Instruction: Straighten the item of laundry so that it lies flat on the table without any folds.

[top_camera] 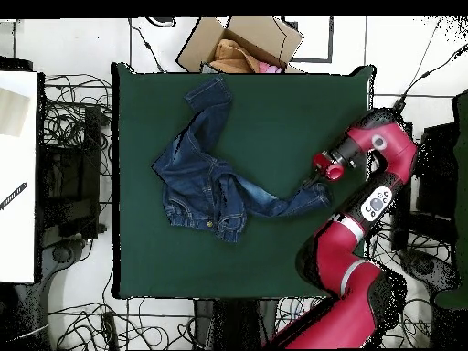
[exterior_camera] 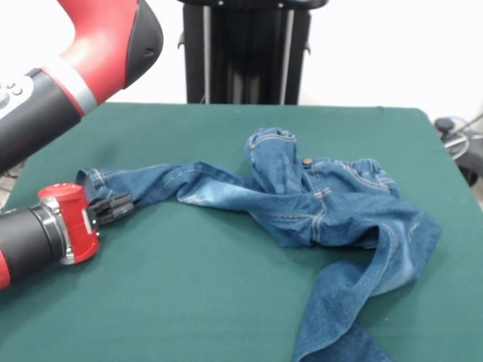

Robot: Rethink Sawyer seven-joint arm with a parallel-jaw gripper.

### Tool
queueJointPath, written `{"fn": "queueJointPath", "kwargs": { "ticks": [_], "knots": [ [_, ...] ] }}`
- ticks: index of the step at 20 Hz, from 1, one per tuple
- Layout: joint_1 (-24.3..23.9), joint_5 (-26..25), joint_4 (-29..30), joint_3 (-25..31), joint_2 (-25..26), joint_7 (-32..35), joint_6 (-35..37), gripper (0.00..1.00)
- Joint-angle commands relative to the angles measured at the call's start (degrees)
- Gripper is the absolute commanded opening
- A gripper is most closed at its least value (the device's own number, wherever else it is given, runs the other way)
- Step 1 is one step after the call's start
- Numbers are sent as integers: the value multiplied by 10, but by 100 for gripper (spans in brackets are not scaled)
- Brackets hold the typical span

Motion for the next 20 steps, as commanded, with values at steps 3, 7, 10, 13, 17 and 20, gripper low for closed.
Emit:
{"fn": "queueJointPath", "kwargs": {
  "ticks": [3,7,10,13,17,20],
  "knots": [
    [1,73,121,-196,-69,-161,-128,0],
    [17,78,98,-205,-74,-185,-135,0],
    [37,38,61,-195,-74,-233,-132,0],
    [62,-68,14,-152,-66,-321,-121,0],
    [72,-169,-1,-108,-58,-403,-116,0],
    [75,-249,-4,-67,-51,-462,-117,0]
  ]
}}
